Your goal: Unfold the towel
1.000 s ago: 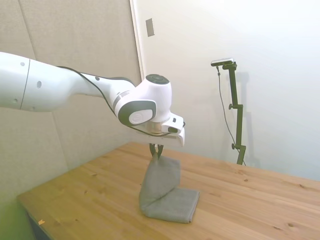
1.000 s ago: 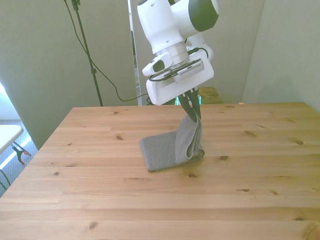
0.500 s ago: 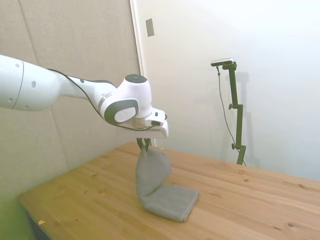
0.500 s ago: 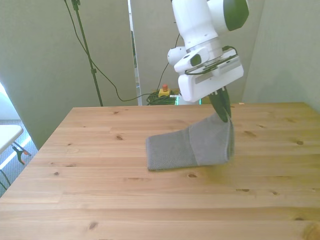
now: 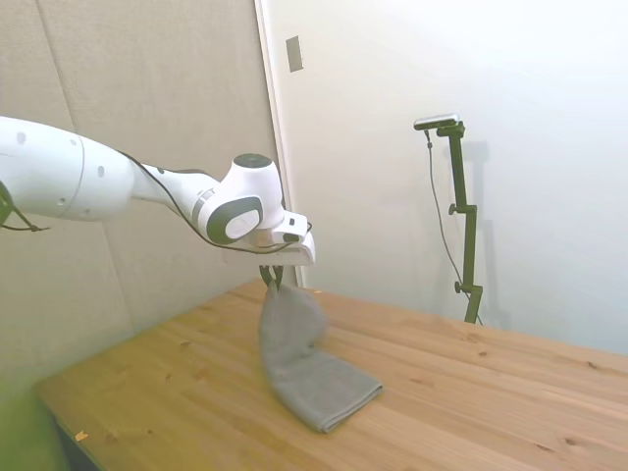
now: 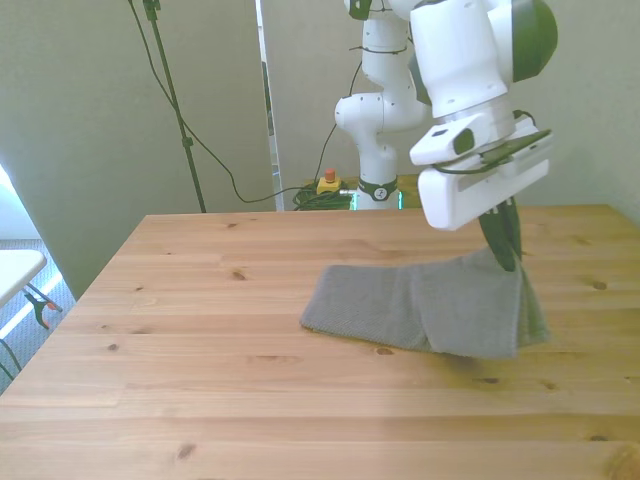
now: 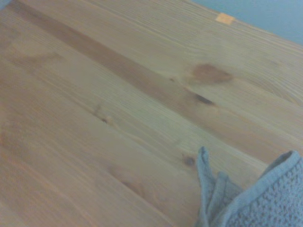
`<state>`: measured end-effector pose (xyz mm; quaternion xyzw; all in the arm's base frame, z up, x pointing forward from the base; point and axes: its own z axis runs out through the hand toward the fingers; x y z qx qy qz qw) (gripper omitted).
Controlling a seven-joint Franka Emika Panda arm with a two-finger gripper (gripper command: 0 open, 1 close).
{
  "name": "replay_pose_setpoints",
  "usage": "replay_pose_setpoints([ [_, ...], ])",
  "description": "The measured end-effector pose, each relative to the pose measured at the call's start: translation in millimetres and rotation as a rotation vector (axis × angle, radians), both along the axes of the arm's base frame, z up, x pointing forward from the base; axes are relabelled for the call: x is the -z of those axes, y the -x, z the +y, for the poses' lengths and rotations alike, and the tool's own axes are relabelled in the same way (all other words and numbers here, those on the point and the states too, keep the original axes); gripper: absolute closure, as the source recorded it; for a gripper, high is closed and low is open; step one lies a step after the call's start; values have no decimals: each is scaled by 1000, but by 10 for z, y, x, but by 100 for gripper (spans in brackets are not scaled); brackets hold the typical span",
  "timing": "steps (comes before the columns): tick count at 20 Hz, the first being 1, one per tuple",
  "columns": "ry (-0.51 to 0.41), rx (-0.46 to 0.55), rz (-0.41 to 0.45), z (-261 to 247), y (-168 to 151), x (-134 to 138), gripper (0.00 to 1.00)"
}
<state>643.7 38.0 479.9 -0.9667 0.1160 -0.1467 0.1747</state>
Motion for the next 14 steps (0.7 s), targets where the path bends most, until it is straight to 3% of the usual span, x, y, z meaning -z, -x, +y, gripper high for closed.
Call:
replay_pose_setpoints([
  [6, -12, -10, 22, 433, -377, 235, 100],
  [7, -5, -7, 28, 457, -416, 286, 0],
  [14, -3, 12, 47, 508, -505, 357, 0],
])
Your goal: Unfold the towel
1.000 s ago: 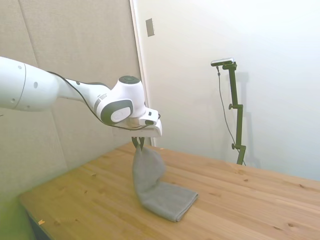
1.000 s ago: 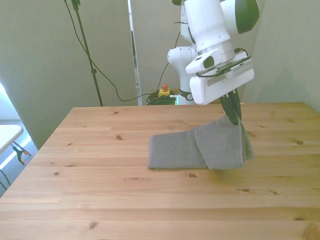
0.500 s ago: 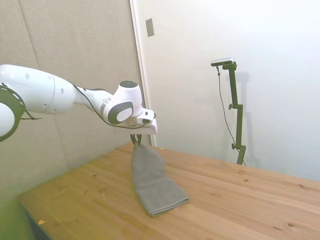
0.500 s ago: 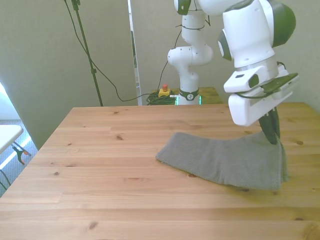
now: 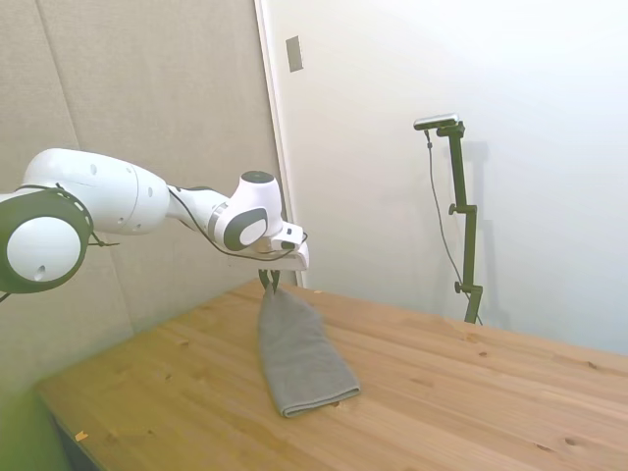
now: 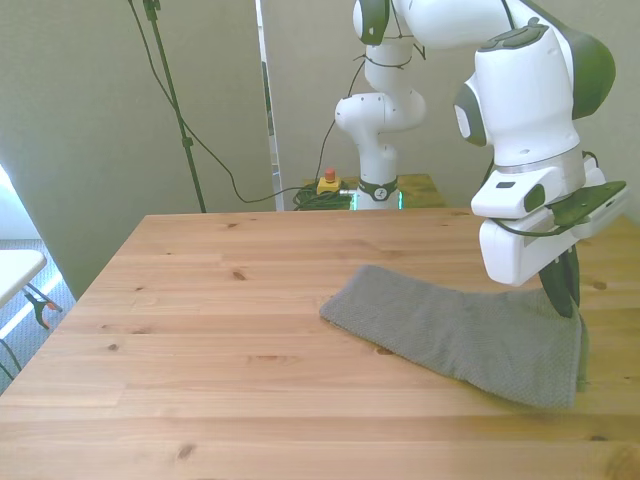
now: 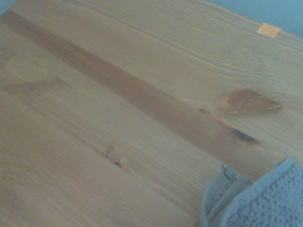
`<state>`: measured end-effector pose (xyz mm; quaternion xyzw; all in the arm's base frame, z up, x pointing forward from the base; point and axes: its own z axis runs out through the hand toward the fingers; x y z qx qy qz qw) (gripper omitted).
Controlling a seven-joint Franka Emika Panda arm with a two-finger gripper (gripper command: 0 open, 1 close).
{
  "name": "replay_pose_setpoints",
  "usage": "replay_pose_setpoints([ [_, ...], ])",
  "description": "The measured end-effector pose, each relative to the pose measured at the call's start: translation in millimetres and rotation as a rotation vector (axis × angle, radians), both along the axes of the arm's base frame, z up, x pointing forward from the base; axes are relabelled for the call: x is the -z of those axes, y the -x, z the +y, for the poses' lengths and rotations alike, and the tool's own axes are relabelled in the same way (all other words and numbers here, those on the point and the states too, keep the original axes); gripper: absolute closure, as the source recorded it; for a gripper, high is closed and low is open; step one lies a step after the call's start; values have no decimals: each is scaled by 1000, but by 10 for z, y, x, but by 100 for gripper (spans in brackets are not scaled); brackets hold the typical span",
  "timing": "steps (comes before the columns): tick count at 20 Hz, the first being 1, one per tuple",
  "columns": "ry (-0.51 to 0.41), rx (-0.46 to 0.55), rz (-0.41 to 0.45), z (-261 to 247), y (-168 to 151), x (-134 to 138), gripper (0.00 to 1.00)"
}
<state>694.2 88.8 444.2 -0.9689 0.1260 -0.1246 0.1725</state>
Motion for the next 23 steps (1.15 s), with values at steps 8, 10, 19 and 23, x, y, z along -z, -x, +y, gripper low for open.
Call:
replay_pose_setpoints([
  [8, -5, -17, -5, 103, 36, -61, 0],
  [10, -2, -10, 13, 101, 60, -66, 0],
  [19, 176, 371, 146, -247, 600, -130, 0],
  [23, 225, 573, 169, -460, 1214, -282, 0],
])
